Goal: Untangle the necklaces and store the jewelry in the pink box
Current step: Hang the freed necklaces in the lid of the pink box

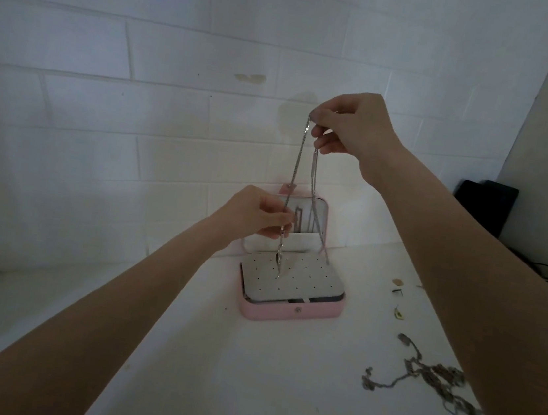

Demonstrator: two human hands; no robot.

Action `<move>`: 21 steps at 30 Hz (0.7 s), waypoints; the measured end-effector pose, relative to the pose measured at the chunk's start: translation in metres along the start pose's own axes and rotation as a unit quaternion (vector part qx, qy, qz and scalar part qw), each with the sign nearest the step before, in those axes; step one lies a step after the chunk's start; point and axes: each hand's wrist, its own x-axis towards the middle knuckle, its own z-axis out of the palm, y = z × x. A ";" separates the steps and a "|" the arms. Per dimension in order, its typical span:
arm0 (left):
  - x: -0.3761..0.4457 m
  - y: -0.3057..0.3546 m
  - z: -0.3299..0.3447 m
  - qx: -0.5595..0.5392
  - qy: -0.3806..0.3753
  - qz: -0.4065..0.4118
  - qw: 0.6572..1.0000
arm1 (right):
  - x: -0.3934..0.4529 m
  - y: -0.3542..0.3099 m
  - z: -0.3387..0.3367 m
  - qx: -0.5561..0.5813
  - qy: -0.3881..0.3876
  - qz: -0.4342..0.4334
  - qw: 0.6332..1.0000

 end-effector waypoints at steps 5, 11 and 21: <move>0.003 0.004 0.005 -0.029 0.008 0.011 0.999 | -0.001 -0.003 0.003 0.027 -0.010 -0.006 1.000; 0.000 0.005 0.005 -0.049 -0.057 0.018 0.997 | -0.001 -0.003 0.005 0.042 -0.014 -0.009 0.999; -0.001 0.003 0.005 -0.046 -0.089 0.026 0.995 | 0.000 0.001 0.000 0.069 0.003 0.006 0.998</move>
